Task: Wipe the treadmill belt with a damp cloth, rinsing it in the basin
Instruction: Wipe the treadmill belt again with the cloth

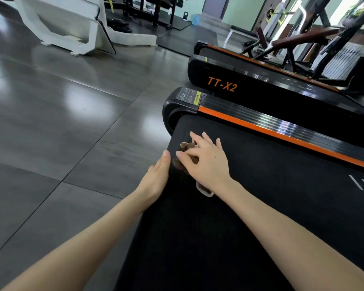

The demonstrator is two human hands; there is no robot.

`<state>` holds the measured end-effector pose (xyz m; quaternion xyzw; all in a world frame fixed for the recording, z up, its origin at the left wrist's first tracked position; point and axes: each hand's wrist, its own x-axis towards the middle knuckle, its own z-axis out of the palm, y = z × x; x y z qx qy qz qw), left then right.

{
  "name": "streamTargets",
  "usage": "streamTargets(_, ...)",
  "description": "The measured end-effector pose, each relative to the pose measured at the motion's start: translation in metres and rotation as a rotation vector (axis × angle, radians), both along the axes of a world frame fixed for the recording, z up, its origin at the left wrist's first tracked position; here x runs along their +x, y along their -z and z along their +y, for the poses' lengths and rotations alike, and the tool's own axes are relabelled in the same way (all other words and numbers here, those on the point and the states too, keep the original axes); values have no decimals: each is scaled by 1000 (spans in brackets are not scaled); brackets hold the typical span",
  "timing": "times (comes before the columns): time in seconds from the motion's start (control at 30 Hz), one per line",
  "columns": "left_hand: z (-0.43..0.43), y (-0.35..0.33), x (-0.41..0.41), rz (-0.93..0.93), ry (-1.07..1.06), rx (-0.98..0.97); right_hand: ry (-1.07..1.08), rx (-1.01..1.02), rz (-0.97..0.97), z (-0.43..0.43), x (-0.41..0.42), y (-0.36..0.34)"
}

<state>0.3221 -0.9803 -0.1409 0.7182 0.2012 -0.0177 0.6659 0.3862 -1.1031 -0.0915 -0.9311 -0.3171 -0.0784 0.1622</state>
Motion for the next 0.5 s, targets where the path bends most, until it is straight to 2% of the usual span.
streamTargets(0.13, 6, 12, 4, -28, 13, -96, -101, 126, 71, -6, -1, 6)
streamTargets(0.2, 12, 26, 10, -56, -7, -170, -122, 168, 36, -21, -20, 10)
streamTargets(0.3, 11, 16, 3, -49, 17, -230, -192, 131, 16, -42, -43, 13)
streamTargets(0.4, 10, 17, 9, -34, 51, -229, -238, 105, -18, -41, -29, 13)
streamTargets(0.5, 10, 13, 20, -3, -1, -222, -132, 153, -37, -11, 11, 15)
